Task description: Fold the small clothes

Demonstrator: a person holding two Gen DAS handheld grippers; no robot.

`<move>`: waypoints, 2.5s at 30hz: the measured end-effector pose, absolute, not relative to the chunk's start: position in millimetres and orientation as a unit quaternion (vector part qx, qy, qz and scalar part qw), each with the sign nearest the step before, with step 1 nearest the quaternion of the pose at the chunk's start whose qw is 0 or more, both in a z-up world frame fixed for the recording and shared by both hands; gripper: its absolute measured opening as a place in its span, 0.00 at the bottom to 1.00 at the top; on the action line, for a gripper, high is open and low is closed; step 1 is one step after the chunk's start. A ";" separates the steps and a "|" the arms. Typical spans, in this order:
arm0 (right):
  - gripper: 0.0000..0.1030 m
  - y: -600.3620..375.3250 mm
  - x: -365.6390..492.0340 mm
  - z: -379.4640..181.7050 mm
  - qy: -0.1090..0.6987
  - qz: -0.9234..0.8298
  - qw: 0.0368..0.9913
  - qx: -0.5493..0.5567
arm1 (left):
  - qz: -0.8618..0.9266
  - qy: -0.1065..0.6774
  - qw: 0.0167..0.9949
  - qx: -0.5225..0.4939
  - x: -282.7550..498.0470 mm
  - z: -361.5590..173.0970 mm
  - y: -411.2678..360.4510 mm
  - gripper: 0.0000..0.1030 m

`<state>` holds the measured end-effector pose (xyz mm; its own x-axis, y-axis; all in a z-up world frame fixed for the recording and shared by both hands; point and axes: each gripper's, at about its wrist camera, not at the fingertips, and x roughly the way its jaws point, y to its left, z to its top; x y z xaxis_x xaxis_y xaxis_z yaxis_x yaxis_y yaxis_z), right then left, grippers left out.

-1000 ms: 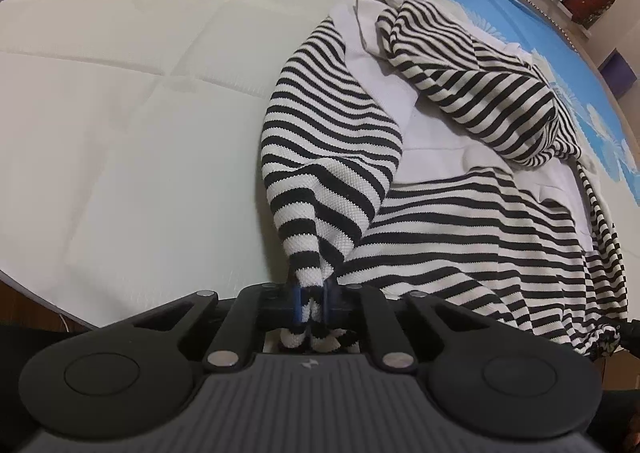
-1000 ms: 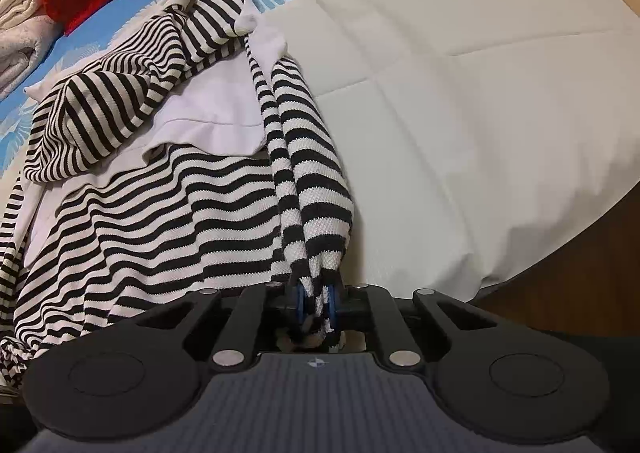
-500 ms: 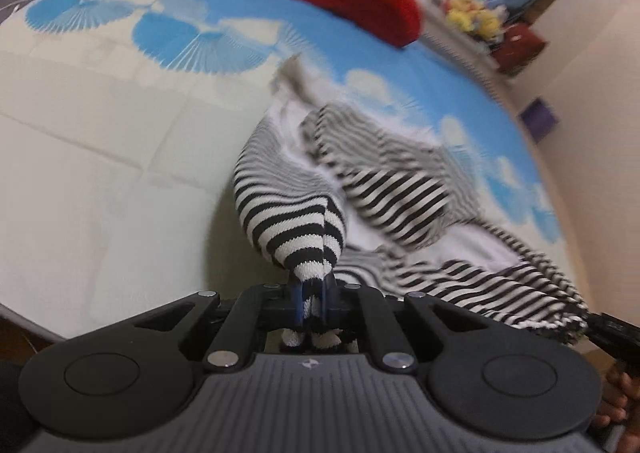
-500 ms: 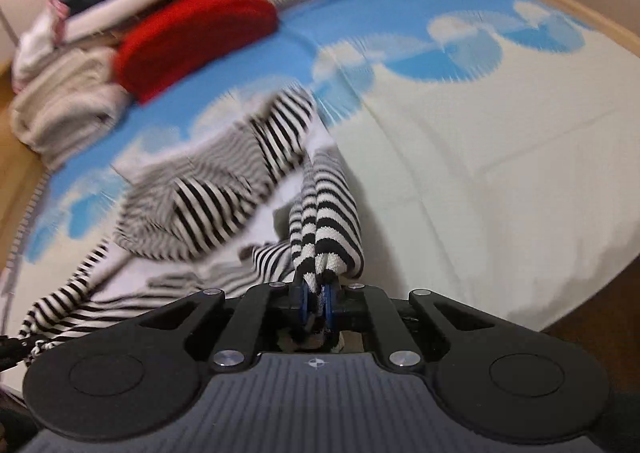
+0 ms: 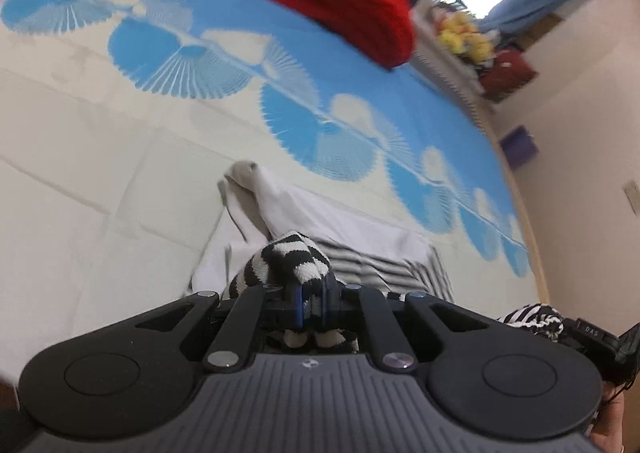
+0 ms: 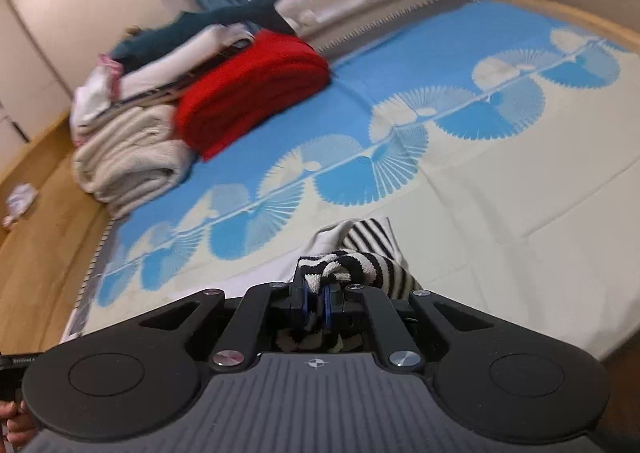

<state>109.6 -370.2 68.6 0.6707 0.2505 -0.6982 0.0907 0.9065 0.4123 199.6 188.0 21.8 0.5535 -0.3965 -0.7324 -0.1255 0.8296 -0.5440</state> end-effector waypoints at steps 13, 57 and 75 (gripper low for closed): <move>0.35 -382.3 214.9 -18.7 0.427 -0.027 0.863 0.269 | -0.040 0.446 0.825 -0.344 267.3 -38.3 227.0 0.55; 0.00 -215.3 294.9 -98.0 0.493 0.051 0.865 -0.074 | -0.069 0.521 0.838 -0.146 363.7 -97.4 116.6 0.31; 0.49 -297.5 273.7 -71.8 0.486 0.095 0.867 -0.053 | -0.078 0.499 0.849 -0.153 349.3 -72.8 185.2 0.75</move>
<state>273.7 -297.5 -71.8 0.5092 0.1129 -0.8532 -0.2164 0.9763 0.0000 349.3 185.2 -72.8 0.4892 -0.2853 -0.8242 -0.0202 0.9410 -0.3378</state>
